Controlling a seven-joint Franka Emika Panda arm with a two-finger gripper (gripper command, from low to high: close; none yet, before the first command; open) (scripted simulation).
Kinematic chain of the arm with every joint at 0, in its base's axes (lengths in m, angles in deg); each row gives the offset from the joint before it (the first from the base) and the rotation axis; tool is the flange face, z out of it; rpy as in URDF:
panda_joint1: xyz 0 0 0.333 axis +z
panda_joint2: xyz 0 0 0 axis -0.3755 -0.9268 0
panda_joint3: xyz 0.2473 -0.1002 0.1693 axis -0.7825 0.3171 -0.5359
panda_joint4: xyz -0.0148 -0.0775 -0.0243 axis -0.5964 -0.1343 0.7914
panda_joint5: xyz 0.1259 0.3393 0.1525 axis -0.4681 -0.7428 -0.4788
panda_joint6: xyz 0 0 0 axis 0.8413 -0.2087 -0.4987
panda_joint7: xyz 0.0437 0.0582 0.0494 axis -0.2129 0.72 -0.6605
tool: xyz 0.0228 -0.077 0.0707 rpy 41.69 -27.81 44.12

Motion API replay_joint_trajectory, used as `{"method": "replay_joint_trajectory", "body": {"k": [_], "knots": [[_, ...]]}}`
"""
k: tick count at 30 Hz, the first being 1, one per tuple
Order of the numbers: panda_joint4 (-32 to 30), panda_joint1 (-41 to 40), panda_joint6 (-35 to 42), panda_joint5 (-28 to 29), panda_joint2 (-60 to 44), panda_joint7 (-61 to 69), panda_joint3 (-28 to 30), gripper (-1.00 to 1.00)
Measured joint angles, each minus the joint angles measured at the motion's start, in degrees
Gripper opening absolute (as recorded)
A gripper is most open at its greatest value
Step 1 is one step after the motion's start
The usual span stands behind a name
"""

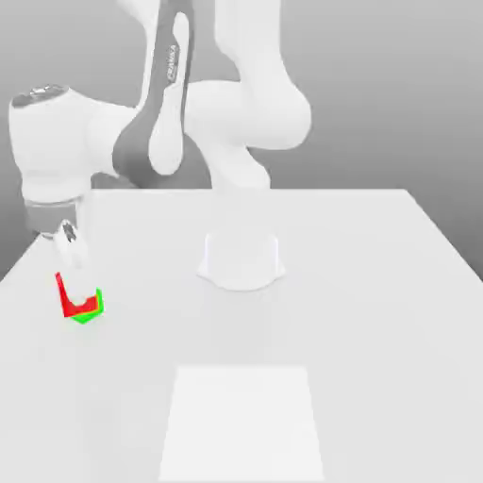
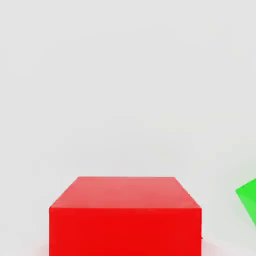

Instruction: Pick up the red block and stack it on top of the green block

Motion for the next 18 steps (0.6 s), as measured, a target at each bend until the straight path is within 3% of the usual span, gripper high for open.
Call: {"method": "replay_joint_trajectory", "body": {"k": [8, 11, 14, 15, 18], "knots": [[-4.83, -13.78, -0.97, 3.73, 4.02, -16.34, 2.51, -1.00], [-4.85, -12.63, -6.44, 0.97, -1.48, -14.97, 3.48, -1.00], [-4.76, -10.62, -12.44, -5.27, -7.83, -10.80, 3.65, -1.00], [-4.71, -10.40, -14.23, -8.14, -9.81, -8.84, 3.11, 1.00], [-4.71, -9.56, -14.23, -8.14, -9.80, -8.84, 3.11, 1.00]]}}
